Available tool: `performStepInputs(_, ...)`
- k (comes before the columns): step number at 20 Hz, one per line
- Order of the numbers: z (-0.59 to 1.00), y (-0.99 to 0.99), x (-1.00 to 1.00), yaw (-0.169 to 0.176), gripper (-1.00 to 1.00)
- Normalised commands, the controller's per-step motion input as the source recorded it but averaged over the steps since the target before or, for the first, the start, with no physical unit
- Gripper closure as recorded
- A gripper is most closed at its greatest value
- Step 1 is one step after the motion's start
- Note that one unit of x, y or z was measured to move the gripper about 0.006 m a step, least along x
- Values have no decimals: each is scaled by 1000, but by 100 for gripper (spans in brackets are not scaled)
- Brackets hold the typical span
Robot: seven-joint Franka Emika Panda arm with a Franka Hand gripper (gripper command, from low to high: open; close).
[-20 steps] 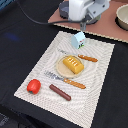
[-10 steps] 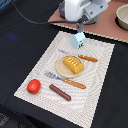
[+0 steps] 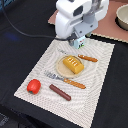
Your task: Interact with the objects in diverse but meaningful ways.
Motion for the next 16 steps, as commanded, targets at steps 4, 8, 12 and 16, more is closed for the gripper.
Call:
performStepInputs(4,-255,-104,182,10,-100)
performStepInputs(8,-319,-159,144,6,-100)
performStepInputs(12,-306,-133,98,2,-100)
performStepInputs(16,-291,-189,59,0,-100)
